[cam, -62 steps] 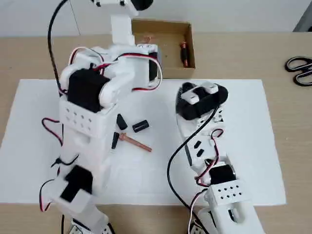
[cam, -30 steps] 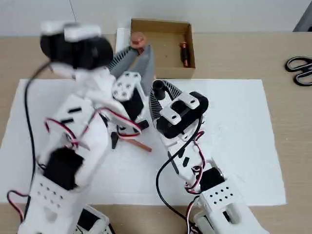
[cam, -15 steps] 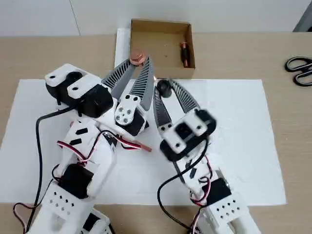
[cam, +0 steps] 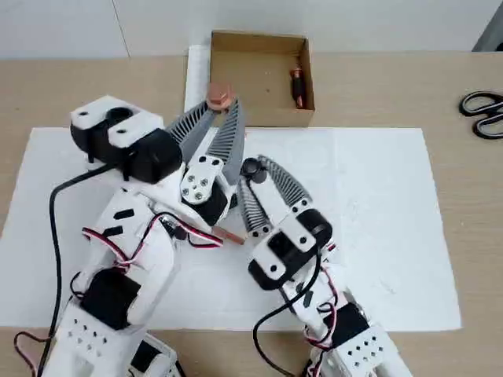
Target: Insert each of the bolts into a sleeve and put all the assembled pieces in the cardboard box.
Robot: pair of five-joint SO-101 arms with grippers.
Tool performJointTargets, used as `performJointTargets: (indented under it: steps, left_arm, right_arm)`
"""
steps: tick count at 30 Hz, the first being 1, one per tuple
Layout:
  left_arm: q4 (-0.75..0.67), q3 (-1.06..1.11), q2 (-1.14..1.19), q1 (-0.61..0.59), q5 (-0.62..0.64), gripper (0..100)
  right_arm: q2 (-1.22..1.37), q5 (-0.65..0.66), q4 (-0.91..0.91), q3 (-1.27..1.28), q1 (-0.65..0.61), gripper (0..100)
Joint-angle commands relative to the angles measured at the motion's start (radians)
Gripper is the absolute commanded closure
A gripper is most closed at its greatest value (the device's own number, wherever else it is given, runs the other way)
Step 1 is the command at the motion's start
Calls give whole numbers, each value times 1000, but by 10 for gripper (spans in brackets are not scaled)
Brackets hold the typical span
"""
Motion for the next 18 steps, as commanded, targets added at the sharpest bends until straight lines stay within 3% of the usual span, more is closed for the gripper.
performJointTargets:
  steps: [1, 4, 8, 18]
  left_arm:
    - [26, -67, -55, 5, 9, 994]
    - [26, -22, -66, 43, 18, 994]
    - [3, 5, -63, 114, 21, 994]
    - [-66, 97, -66, 123, 17, 994]
  right_arm:
    - [-21, -75, -16, -5, 42, 995]
    - [-13, -150, -15, -5, 42, 995]
    - [-13, -155, -15, -5, 42, 995]
    - [-13, -158, -15, -3, 44, 995]
